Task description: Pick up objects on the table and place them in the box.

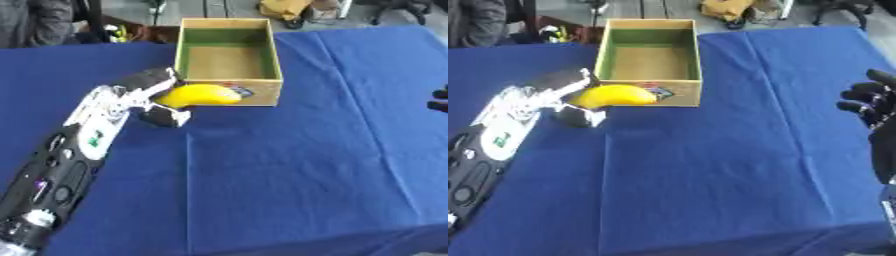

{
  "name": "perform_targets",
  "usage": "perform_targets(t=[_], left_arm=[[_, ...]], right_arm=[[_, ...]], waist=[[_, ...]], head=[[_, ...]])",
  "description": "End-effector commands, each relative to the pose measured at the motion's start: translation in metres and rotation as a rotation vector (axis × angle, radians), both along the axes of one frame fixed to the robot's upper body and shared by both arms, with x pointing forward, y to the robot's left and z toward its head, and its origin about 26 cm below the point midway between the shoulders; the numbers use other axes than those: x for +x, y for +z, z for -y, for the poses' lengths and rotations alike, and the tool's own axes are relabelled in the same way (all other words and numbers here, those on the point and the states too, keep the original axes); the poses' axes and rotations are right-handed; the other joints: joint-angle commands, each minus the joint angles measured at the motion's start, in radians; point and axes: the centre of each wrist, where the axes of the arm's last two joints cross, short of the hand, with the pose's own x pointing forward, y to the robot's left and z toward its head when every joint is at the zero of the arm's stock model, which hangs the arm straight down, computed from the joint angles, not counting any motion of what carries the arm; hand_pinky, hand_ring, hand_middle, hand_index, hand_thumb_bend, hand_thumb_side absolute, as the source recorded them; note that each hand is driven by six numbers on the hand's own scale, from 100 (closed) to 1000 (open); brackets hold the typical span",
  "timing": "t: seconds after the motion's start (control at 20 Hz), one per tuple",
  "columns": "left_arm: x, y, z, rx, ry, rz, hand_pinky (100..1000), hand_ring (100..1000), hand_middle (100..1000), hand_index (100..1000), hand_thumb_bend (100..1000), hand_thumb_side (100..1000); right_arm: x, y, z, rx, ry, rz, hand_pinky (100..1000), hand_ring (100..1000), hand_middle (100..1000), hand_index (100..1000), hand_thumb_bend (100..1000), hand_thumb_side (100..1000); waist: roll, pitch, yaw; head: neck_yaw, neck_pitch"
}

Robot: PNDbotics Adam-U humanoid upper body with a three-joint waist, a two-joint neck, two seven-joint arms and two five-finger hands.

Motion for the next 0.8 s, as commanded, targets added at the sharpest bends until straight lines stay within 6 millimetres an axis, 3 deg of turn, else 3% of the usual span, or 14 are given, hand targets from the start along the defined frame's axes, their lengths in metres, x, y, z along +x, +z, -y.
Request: perform_targets(t=[0.05, 0.3, 0.8], left_arm=[[0.003, 0.028, -0.01, -0.003, 0.006, 0.046, 438, 333, 366, 544, 171, 317], [0.017, 0.057, -0.025, 0.005, 0.039, 0.074, 443, 337, 369, 547, 163, 314], [0.042, 0.078, -0.042, 0.008, 0.135, 0.137, 482, 362, 391, 566, 193, 300]], right_arm=[[0.001, 0.008, 0.003, -0.015, 0.007, 0.02, 650, 653, 585, 766, 100, 870], [0.003, 0.008, -0.002, -0.022, 0.038, 0.017, 650, 653, 584, 766, 100, 870], [0.007, 0.014, -0.011, -0.035, 0.086, 0.031, 650, 653, 583, 765, 100, 871]], waist=[[-0.003, -0.014, -0.004], [0.001, -0.01, -0.041], [0.018, 0.019, -0.119]], head=[[0.003, -0.002], [0.022, -0.009], [0.07, -0.036]])
